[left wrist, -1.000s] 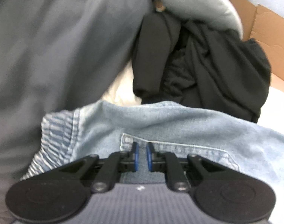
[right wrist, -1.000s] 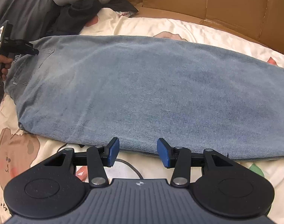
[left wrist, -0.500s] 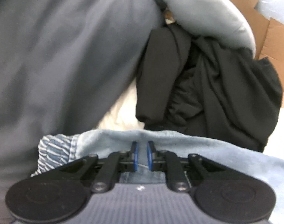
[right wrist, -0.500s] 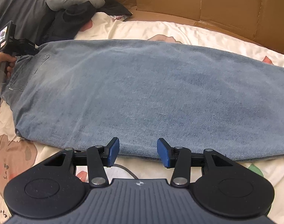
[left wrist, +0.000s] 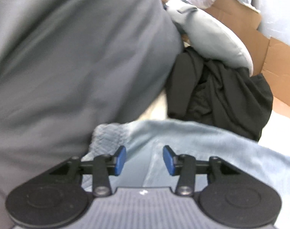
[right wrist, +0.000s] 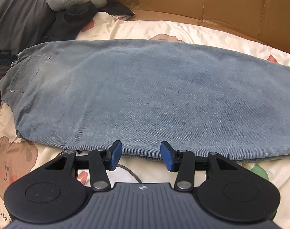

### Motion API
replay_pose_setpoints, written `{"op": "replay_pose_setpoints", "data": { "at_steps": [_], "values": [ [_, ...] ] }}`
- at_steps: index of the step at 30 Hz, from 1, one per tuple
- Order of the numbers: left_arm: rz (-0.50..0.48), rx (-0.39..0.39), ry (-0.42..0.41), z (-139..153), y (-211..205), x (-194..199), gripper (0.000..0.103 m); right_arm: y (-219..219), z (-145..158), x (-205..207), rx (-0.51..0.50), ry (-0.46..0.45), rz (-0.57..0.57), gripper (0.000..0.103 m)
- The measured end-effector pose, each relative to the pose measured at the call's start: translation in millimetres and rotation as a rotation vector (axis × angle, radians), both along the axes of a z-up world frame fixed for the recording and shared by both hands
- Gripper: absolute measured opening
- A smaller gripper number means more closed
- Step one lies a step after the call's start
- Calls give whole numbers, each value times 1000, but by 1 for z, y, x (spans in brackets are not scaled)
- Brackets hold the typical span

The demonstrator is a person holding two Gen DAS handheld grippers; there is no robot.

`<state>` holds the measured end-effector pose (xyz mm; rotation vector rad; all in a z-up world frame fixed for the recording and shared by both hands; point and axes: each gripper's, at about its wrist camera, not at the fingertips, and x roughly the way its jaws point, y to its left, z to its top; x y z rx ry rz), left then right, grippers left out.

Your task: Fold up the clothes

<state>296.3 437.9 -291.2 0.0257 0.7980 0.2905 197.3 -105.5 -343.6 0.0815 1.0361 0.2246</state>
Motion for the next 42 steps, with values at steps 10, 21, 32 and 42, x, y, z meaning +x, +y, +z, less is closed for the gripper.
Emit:
{"op": "replay_pose_setpoints", "data": {
  "at_steps": [10, 21, 32, 42],
  "values": [
    [-3, 46, 33, -5, 12, -38, 4, 0, -1, -1, -11, 6, 1, 52],
    [-8, 103, 131, -49, 27, -23, 3, 3, 0, -1, -23, 14, 28, 52],
    [20, 62, 23, -1, 26, -62, 5, 3, -2, -3, -23, 10, 13, 52],
    [11, 71, 116, -40, 44, -64, 3, -4, -1, -6, -28, 10, -3, 52]
  ]
}}
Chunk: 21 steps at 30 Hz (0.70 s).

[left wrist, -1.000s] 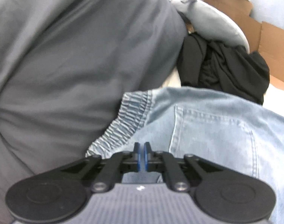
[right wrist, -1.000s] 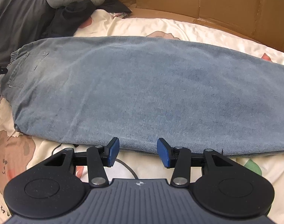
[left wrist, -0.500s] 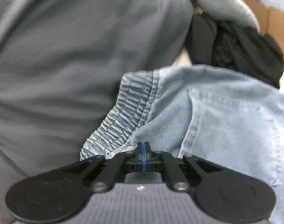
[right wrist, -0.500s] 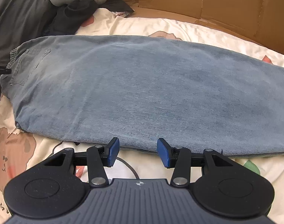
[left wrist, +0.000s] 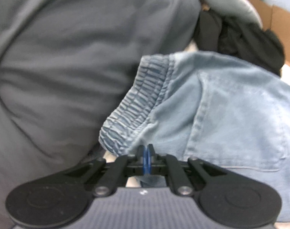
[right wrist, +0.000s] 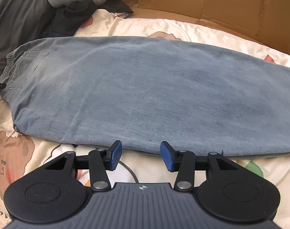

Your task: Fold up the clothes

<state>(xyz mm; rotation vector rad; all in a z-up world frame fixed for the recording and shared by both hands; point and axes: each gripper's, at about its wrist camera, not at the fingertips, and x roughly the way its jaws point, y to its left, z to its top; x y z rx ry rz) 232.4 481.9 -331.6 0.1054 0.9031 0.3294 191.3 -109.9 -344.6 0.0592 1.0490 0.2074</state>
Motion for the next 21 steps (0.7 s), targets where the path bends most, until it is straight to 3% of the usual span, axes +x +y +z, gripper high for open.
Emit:
{"op": "replay_pose_setpoints", "data": {
  "at_steps": [4, 9, 10, 12, 14, 16, 21],
  "values": [
    [-41, 41, -1, -10, 0, 2, 3, -6, 4, -1, 11, 10, -34, 52],
    [18, 36, 14, 1, -5, 5, 2, -19, 20, -2, 74, 20, -73, 52],
    [26, 34, 20, 4, -7, 5, 6, -22, 23, -3, 86, 21, -66, 52],
    [41, 20, 35, 13, -11, 3, 23, -26, 28, -5, 113, 29, -51, 52],
    [55, 6, 40, 22, -15, -1, 61, -30, 32, -8, 144, 45, -37, 52],
    [77, 8, 40, 34, -21, -6, 69, -33, 40, -14, 146, 50, -17, 52],
    [80, -43, 65, 73, -42, -18, 69, -41, 65, -28, 125, 50, 30, 61]
  ]
}}
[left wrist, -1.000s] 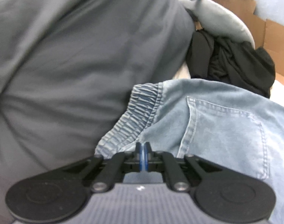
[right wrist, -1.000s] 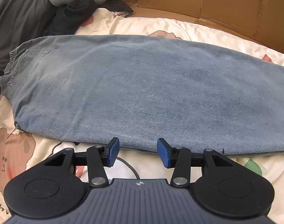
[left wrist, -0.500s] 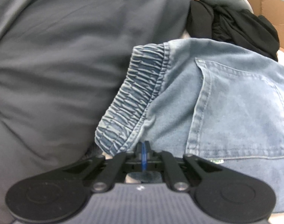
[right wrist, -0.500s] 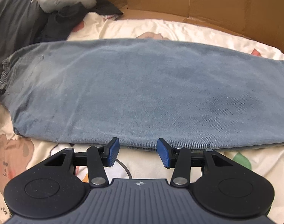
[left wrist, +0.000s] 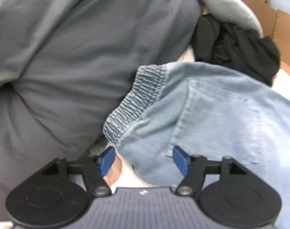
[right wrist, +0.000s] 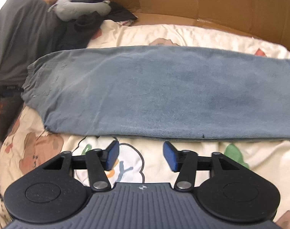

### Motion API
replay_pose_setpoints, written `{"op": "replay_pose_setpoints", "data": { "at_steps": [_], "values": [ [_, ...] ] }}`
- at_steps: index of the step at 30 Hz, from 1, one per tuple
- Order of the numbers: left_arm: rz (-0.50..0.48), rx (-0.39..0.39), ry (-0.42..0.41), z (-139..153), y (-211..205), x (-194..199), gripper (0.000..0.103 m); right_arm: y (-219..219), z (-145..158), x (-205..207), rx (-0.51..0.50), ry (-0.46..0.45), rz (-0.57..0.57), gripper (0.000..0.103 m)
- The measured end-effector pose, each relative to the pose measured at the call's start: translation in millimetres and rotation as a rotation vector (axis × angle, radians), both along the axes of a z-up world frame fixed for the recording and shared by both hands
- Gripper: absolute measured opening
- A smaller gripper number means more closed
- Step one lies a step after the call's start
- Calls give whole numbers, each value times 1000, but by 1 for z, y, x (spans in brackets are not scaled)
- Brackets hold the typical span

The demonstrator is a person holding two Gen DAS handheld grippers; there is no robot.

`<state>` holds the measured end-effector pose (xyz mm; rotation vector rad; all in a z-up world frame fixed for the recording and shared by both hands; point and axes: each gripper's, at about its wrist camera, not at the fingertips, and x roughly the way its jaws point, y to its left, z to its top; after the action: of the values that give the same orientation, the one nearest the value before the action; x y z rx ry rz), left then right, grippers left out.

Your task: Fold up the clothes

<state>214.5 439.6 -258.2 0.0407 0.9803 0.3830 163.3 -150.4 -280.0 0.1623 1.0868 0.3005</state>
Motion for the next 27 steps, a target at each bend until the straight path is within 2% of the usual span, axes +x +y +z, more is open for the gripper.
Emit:
{"op": "replay_pose_setpoints", "data": {
  "at_steps": [5, 9, 11, 16, 22, 27],
  "values": [
    [-16, -26, 9, 39, -32, -14, 72, -10, 31, -7, -20, 44, 64, 61],
    [-34, -77, 6, 71, -56, -31, 72, -28, 72, -13, -35, 53, 82, 65],
    [-59, -94, -3, 89, -69, -43, 72, -43, 94, -15, -25, 58, 49, 67],
    [-110, -126, -11, 125, -95, -69, 72, -88, 139, -32, 7, -1, -111, 70],
    [-122, -131, 2, 161, -111, -95, 72, -131, 162, -59, 68, -36, -212, 70],
    [-131, -124, -2, 179, -124, -114, 76, -154, 163, -75, 122, -46, -271, 71]
  ]
}}
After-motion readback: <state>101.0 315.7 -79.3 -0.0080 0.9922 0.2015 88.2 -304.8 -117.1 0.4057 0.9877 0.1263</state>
